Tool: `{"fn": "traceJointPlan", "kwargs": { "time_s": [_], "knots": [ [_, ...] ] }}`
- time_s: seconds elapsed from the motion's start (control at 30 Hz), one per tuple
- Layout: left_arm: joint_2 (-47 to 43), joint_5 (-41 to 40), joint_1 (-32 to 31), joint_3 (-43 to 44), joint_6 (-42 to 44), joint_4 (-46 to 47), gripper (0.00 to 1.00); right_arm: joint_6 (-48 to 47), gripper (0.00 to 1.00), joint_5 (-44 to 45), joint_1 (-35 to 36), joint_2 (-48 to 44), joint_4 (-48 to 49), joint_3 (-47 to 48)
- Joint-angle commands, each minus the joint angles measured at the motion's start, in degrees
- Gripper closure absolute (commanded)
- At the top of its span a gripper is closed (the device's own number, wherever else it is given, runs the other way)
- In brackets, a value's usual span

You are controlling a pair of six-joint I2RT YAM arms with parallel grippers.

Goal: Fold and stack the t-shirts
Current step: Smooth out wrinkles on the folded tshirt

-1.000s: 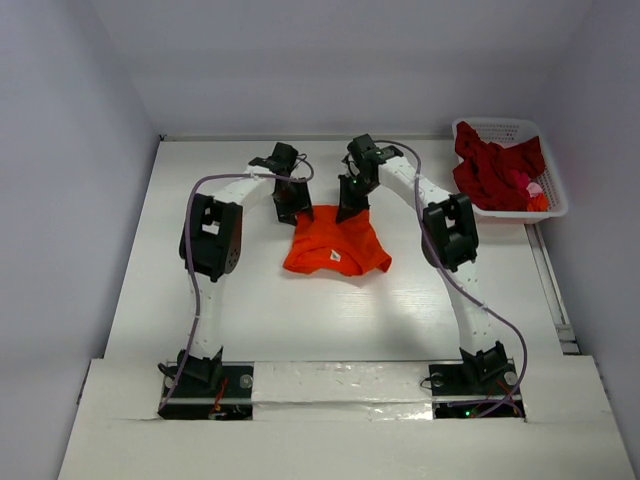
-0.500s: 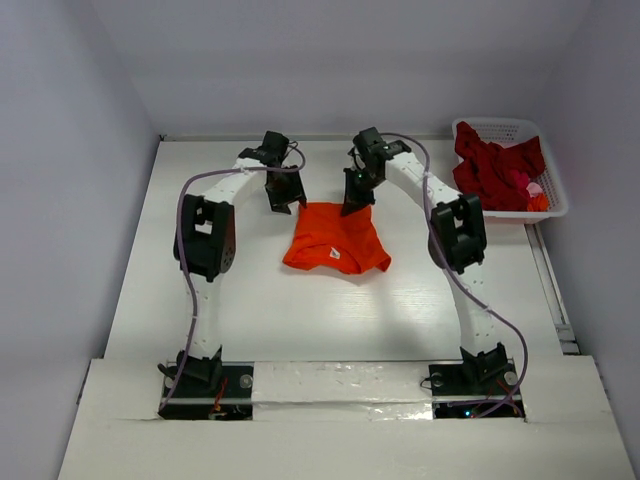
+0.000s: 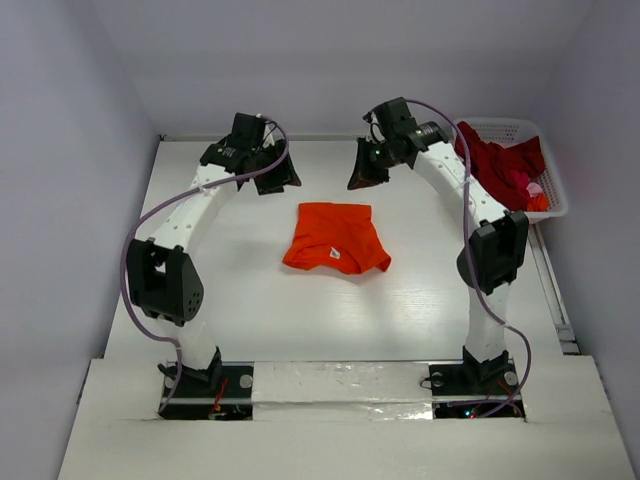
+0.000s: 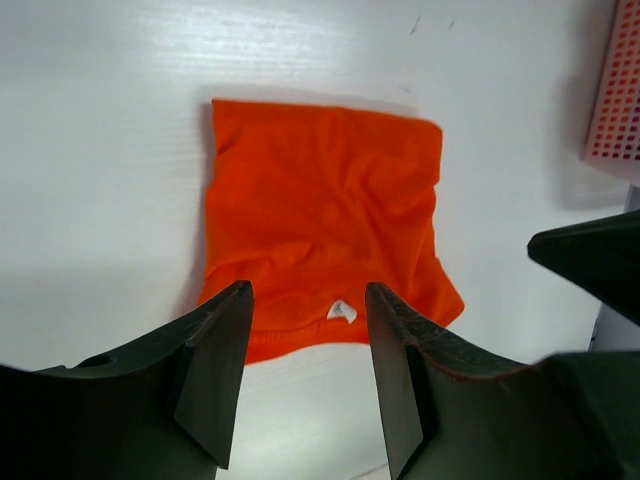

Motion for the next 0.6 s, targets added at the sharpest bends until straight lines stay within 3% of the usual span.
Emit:
{"fn": "traceJointPlan", "kwargs": {
  "time_s": [0.0,0.2,0.43,0.57],
  "knots": [
    [-3.2,0.6,-0.6,-5.3,0.7,-0.2,0.54,-0.1,1.0,-0.4,0.0,-1.5,0.1,-3.7],
    [-7.5,-0.1,-0.6,-11.9,-0.6,2.1,0.54,-0.5,1.0,0.3,0.0,-3.2,0.9,-6.8],
    [-8.0,1.1,-2.5,-12.2,-0.8,1.7,0.54,-1.8,0.96,2.6,0.0,-3.6,0.2,-7.8],
    [-7.2,0.9,-4.7,-13.7,-1.3,2.3,0.54,-1.5,1.0,6.0,0.0,-1.6,-0.2,-8.1]
  ]
}}
